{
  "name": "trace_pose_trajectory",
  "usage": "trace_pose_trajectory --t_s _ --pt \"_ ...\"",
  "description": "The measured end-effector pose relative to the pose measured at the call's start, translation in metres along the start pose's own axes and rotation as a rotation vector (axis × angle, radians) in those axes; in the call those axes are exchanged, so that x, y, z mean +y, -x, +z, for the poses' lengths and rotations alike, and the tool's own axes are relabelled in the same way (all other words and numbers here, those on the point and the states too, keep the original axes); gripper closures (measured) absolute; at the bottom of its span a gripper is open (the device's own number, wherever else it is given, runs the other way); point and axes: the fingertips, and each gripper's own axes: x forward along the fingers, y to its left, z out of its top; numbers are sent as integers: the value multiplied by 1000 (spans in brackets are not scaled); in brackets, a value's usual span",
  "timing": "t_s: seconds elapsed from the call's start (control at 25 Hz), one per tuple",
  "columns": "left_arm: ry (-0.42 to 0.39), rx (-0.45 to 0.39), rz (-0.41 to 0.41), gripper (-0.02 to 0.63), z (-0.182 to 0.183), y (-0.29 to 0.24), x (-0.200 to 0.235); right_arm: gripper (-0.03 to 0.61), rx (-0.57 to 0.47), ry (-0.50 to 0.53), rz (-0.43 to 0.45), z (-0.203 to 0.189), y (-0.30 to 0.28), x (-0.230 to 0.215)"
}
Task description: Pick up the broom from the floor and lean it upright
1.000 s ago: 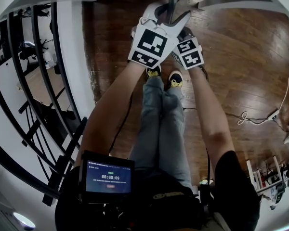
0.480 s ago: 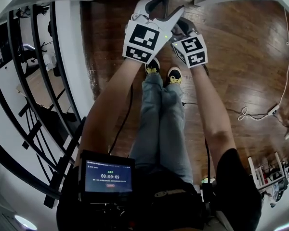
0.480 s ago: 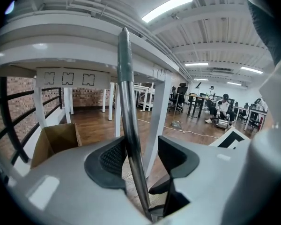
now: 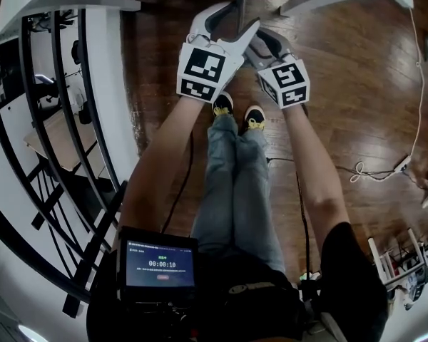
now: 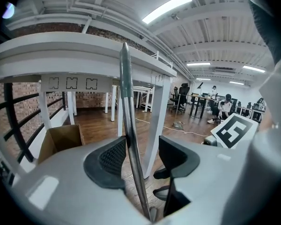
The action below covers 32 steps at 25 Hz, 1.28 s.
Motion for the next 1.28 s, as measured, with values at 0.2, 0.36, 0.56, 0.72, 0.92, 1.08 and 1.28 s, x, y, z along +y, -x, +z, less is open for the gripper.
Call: trace_pose_trajectory --t_s 0.2,0.36,0.56,0.72,0.92,1.08,1.28 --pt "14 3 22 377 -5 6 2 413 -26 4 -8 6 2 0" --pt "1 0 53 388 1 17 -1 419 -48 12 -11 16 16 2" --pt "12 -27 121 442 16 73 -6 441 -123 -23 -16 50 56 13" --pt "16 -60 145 463 49 156 -42 512 -210 21 19 103 126 47" --pt "30 -117 163 450 124 248 -118 575 -208 63 89 143 211 99" --pt "50 -215 223 447 190 313 -158 577 -253 99 157 183 265 149" --pt "-25 -235 293 598 225 375 -203 577 -313 94 227 215 331 229"
